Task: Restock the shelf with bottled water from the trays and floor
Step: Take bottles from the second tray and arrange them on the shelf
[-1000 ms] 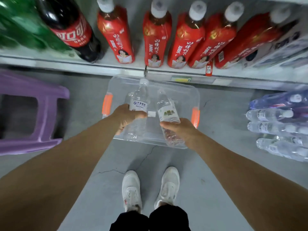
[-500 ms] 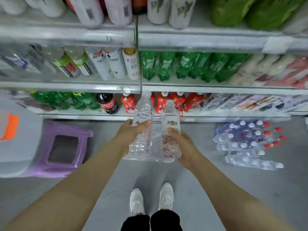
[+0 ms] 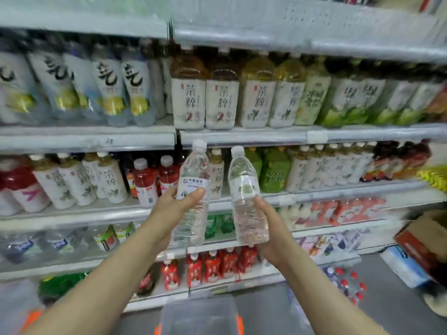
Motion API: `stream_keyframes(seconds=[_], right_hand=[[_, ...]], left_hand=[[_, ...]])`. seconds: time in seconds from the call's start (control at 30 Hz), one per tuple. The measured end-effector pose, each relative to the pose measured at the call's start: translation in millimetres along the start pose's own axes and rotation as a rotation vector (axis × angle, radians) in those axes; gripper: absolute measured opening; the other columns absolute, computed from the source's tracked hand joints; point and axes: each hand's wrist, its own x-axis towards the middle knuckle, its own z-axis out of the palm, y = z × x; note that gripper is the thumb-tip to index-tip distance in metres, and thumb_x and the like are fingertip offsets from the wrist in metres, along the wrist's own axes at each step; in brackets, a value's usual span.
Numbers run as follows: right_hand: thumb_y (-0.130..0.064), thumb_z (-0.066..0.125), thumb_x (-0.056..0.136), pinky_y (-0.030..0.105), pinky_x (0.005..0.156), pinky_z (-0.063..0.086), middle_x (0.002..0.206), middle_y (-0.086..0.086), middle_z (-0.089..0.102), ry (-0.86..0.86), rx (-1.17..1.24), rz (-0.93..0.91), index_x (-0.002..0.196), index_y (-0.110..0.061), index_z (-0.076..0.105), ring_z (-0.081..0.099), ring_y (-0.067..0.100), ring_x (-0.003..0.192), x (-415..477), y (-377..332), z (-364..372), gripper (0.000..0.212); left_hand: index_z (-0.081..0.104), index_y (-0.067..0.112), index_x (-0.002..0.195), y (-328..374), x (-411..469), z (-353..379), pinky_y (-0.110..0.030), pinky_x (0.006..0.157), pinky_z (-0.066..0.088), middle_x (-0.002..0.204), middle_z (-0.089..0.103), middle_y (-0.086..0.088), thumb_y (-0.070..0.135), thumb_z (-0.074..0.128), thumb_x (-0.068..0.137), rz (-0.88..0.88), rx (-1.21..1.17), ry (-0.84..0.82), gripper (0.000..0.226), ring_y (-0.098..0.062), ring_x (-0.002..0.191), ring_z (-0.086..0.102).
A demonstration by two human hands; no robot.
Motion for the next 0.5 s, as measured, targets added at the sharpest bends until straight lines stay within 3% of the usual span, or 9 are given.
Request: stream_keyframes(seconds=[0.1, 0.17, 0.23, 0.3, 0.4, 0.5], right_hand=[[-0.030, 0.063, 0.085, 0.036, 0.072, 0.057, 0.105, 0.008, 0.070, -0.029, -0.057, -0.177, 0.137, -0.014, 0.058, 0.069, 0.022, 0.086, -8, -54, 23, 0.055], [-0.027, 0.069, 0.080, 0.046, 0.093, 0.056, 0.116, 0.005, 0.073, 0.007, -0.138, -0.296, 0.141, -0.022, 0.057, 0.070, 0.025, 0.101, -12, -86, 36, 0.062], [-0.028, 0.080, 0.072, 0.055, 0.106, 0.048, 0.116, 0.001, 0.075, 0.059, -0.173, -0.393, 0.142, -0.028, 0.055, 0.070, 0.025, 0.109, -15, -118, 46, 0.074], [-0.024, 0.084, 0.069, 0.051, 0.101, 0.050, 0.111, -0.002, 0.077, 0.072, -0.202, -0.462, 0.137, -0.031, 0.057, 0.073, 0.022, 0.104, -16, -149, 54, 0.074], [-0.018, 0.087, 0.074, 0.046, 0.095, 0.056, 0.114, 0.008, 0.076, 0.074, -0.285, -0.552, 0.130, -0.017, 0.062, 0.072, 0.029, 0.106, -15, -195, 58, 0.062], [-0.019, 0.084, 0.075, 0.035, 0.088, 0.055, 0.106, 0.006, 0.078, 0.114, -0.319, -0.617, 0.118, -0.011, 0.068, 0.074, 0.021, 0.098, -10, -241, 53, 0.047]], left_hand=[[0.064, 0.025, 0.114, 56, -4, 4, -0.041, 0.089, 0.050, 0.106, 0.076, 0.001, 0.065, 0.086, 0.051, 0.111, 0.007, -0.023, 0.079, -0.021, 0.105, 0.069], [0.064, 0.024, 0.114, 93, -10, 8, -0.036, 0.080, 0.048, 0.103, 0.077, 0.000, 0.058, 0.085, 0.058, 0.176, 0.000, -0.047, 0.069, -0.019, 0.098, 0.070], [0.064, 0.022, 0.116, 126, -14, 14, -0.040, 0.085, 0.049, 0.101, 0.077, -0.001, 0.052, 0.079, 0.063, 0.235, -0.005, -0.072, 0.063, -0.021, 0.098, 0.070], [0.064, 0.022, 0.117, 154, -17, 22, -0.042, 0.088, 0.051, 0.104, 0.076, 0.001, 0.052, 0.078, 0.062, 0.315, 0.013, -0.073, 0.064, -0.020, 0.100, 0.069], [0.064, 0.022, 0.116, 191, -18, 36, -0.036, 0.076, 0.050, 0.104, 0.076, 0.003, 0.052, 0.079, 0.061, 0.429, 0.005, -0.076, 0.064, -0.015, 0.095, 0.071], [0.063, 0.022, 0.115, 219, -18, 56, -0.032, 0.074, 0.046, 0.104, 0.074, 0.002, 0.047, 0.078, 0.067, 0.488, -0.006, -0.080, 0.055, -0.015, 0.095, 0.068]])
